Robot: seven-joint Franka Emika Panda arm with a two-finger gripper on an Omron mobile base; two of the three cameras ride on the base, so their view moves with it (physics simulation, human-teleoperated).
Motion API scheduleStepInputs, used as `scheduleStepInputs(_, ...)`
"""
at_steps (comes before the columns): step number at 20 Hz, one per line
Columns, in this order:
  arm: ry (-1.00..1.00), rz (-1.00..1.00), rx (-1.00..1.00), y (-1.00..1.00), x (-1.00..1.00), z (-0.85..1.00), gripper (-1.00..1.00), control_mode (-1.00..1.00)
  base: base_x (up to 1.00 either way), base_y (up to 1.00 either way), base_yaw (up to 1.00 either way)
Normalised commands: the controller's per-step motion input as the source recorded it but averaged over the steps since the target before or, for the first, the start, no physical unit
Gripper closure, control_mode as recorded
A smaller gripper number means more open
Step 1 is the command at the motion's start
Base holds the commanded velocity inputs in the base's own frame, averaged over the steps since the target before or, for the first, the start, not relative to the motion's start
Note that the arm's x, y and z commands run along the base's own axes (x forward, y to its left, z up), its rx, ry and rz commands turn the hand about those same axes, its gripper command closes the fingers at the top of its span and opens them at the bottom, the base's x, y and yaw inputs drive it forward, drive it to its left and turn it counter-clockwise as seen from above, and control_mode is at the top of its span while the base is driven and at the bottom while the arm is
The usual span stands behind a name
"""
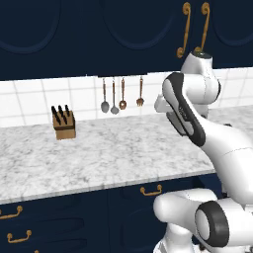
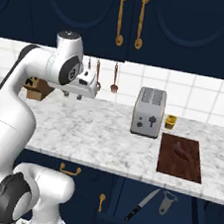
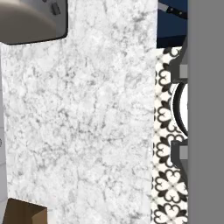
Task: Place the appropriate cutting tool for cutting the potato skin on the cutting board.
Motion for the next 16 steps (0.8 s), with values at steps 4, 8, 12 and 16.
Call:
scheduleStepInputs(4, 0.0, 0.0, 0.0, -0.31, -0.31, -0.03, -1.0, -1.0, 0.0, 0.0, 0.0)
scheduleStepInputs(8, -0.01, 0.0, 0.01, -1.0, -0.61, -0.55, -1.0, -1.0, 0.0, 0.0, 0.0)
scheduleStepInputs(12, 0.01, 0.04, 0.01, -1.0, -0.42, -0.78, -1.0, -1.0, 0.0, 0.0, 0.0)
scheduleStepInputs(16, 0.09, 0.04, 0.09, -1.0, -0.39, -0.47, -1.0, -1.0, 0.0, 0.0, 0.0)
